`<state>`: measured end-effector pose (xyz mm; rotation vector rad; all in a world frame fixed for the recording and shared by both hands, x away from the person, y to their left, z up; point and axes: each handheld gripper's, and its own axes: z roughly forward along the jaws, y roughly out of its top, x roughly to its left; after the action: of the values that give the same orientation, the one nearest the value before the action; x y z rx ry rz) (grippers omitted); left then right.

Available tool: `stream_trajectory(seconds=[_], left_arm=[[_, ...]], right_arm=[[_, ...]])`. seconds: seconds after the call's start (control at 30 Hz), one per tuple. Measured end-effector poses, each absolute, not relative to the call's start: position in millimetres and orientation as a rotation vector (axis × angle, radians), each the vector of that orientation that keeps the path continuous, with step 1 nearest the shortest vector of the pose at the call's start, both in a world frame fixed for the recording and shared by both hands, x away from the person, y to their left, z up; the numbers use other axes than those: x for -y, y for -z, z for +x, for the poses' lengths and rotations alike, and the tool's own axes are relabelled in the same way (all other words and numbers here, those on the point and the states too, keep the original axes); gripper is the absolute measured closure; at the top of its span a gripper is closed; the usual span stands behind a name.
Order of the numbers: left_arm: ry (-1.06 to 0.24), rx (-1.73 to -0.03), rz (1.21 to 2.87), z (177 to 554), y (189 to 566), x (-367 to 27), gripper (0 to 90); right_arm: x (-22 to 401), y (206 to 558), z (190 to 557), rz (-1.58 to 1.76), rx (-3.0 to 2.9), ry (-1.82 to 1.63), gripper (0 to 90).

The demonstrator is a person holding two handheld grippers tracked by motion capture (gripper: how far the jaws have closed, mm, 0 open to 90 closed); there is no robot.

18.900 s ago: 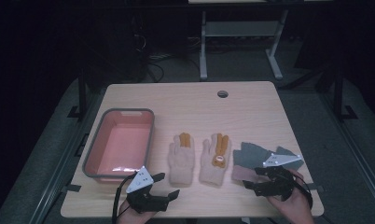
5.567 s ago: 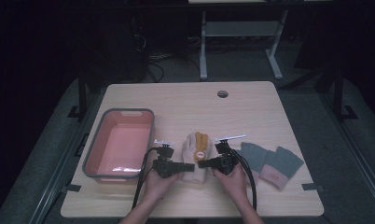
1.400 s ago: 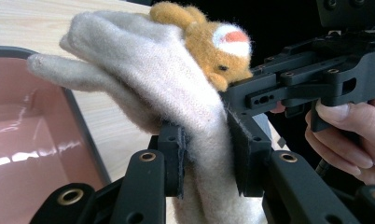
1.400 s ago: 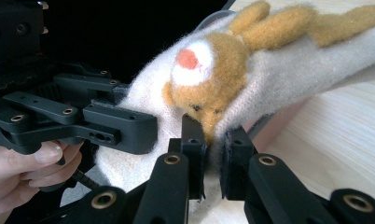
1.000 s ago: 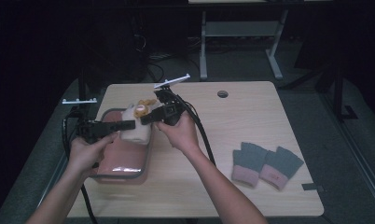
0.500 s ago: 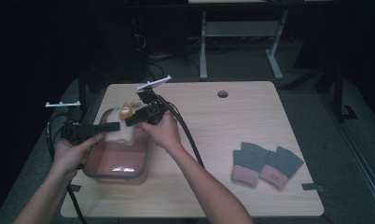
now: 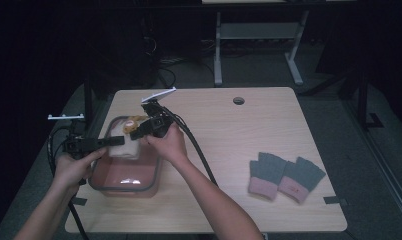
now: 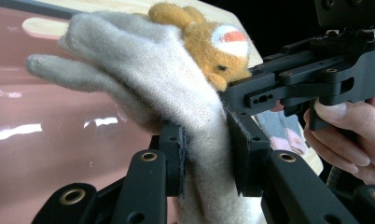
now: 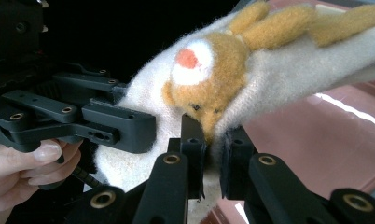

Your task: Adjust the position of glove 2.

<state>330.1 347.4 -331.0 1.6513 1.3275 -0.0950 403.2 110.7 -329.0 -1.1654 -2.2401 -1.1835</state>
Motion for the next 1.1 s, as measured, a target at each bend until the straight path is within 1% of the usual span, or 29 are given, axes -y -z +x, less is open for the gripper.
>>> stream_trajectory(seconds=[0.47, 0.83, 0.97, 1.1], left_arm=[[0.124, -1.377, 1.692, 336, 355, -349, 70.2], [0.137, -1.449, 1.747, 339, 378, -348, 70.1], [0.139, -1.467, 1.763, 339, 382, -347, 70.2], [0.134, -1.503, 1.777, 338, 389, -343, 70.2]], right_arm=[[-115, 359, 408, -1.188, 2.203, 1.140, 81.9], [-121, 394, 412, -1.212, 2.164, 1.074, 81.6], [-122, 398, 412, -1.216, 2.170, 1.047, 81.2], [-124, 399, 410, -1.231, 2.224, 0.992, 78.9]])
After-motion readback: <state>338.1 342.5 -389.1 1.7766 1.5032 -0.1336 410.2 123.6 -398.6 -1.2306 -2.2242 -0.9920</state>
